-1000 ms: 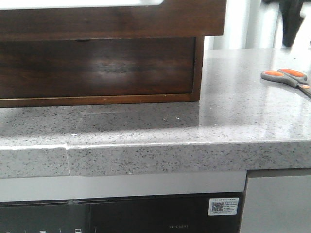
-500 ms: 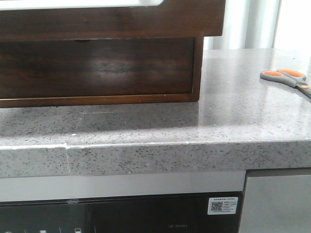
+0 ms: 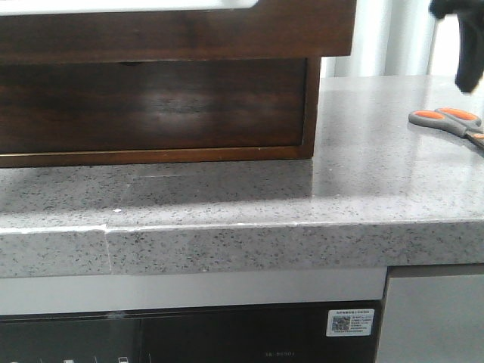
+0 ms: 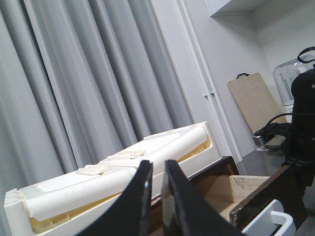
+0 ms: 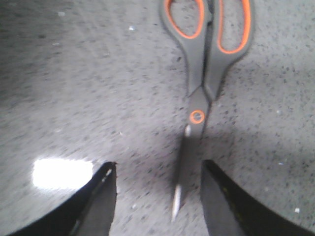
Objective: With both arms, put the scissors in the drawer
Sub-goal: 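Lower the right gripper over the grey-and-orange scissors, then grasp the scissors at the pivot with the right gripper and lift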
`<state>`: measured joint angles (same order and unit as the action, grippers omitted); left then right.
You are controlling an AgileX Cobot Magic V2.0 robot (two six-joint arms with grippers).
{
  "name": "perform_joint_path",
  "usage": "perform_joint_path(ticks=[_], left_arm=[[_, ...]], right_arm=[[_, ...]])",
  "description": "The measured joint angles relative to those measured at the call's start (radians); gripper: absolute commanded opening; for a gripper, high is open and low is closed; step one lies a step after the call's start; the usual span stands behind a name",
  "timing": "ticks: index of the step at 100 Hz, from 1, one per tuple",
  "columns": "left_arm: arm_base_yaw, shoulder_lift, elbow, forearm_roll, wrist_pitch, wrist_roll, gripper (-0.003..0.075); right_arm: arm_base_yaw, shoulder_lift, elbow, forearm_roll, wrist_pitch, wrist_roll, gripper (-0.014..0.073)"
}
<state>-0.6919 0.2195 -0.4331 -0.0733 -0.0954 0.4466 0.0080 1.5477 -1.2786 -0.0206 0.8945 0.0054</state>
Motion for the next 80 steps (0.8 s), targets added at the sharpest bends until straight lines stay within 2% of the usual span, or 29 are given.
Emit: perform_joint_path(ticks=[17, 80], left_arm=[[0.0, 0.0, 0.0, 0.0, 0.0, 0.0, 0.0004], [0.0, 0.0, 0.0, 0.0, 0.0, 0.0, 0.0004]], right_arm=[[-0.052, 0.04, -0.001, 0.0, -0.027, 0.001, 0.0302], [-0.054, 0.135, -0.002, 0.021, -0.169, 0.001, 0.0302]])
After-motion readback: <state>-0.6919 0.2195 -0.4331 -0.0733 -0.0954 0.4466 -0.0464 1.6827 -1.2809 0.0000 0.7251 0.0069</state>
